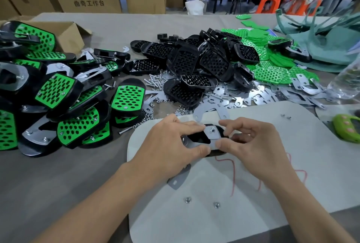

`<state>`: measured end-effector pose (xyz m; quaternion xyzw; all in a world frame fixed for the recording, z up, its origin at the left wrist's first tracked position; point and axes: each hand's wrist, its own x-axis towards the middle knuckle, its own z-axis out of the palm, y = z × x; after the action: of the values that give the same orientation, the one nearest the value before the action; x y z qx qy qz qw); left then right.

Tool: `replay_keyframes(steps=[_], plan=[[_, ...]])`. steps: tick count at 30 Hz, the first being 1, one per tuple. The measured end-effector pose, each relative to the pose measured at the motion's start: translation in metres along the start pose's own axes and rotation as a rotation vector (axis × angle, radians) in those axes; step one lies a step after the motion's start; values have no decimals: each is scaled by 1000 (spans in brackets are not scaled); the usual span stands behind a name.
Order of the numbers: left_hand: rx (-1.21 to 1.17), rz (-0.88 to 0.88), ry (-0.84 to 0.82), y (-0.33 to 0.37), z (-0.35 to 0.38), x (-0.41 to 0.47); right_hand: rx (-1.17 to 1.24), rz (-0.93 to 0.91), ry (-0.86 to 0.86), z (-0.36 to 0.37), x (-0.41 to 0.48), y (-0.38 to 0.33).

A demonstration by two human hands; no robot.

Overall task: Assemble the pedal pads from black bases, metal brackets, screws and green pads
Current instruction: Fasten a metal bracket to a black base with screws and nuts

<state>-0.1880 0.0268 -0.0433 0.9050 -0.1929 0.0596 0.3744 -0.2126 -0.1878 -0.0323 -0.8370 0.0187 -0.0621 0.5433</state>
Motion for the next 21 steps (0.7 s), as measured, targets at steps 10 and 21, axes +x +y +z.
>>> replay_keyframes(steps=[10, 21], plan=[[-17, -4, -18, 0, -1, 0, -195, -37, -98, 2, 3, -9], [-22, -33, -23, 4, -3, 0, -13, -10, -58, -3, 3, -13]])
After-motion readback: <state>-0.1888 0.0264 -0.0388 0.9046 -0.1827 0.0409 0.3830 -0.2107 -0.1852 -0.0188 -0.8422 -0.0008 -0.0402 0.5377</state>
